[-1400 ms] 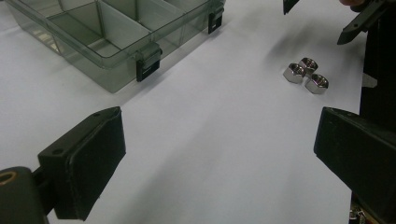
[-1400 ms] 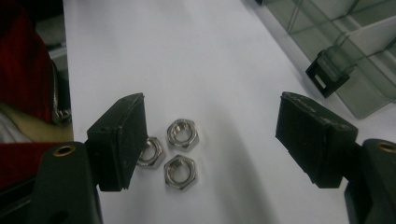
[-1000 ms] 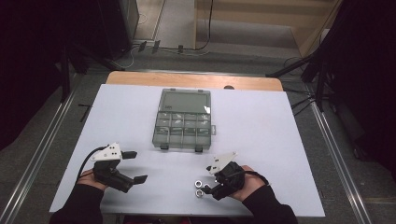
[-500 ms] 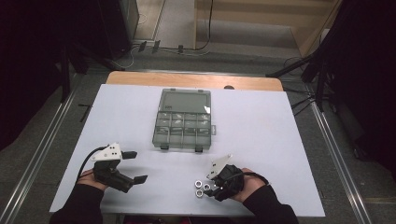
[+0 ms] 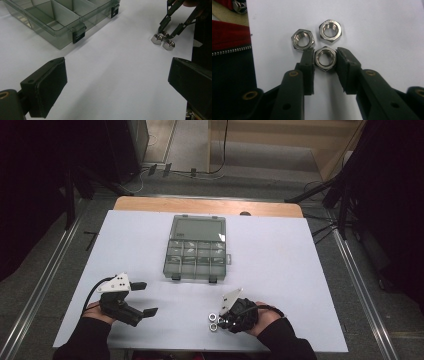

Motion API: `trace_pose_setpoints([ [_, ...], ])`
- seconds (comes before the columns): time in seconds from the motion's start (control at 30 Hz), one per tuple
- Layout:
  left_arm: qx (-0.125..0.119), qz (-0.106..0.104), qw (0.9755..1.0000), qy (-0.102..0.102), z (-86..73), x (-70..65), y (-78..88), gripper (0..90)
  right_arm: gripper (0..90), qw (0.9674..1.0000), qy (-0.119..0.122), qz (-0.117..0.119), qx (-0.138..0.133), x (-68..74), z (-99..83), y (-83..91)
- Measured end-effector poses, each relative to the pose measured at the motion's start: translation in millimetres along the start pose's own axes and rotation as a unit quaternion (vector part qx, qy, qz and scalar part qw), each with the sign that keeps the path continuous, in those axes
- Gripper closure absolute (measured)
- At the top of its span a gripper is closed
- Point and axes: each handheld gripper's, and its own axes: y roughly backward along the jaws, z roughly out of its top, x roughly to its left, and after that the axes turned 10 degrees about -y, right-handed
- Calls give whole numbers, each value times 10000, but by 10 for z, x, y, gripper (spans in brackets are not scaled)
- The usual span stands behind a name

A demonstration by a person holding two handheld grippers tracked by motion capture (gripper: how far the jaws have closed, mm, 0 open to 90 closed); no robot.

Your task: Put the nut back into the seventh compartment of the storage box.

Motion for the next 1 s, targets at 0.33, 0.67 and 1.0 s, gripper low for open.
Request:
trace_pose_setpoints([
  [0.33,-12,2,10000,6,-1,0,0,22,712,10000,-31,59,-13,-12,-13,8],
  [0.67,13,-1,10000,-6,-1,0,1,22,713,9998,-71,113,-111,-43,-24,22],
  [1.0,30,-21,10000,-27,2,-6,-4,22,714,9970,-473,191,-573,-138,-44,175],
])
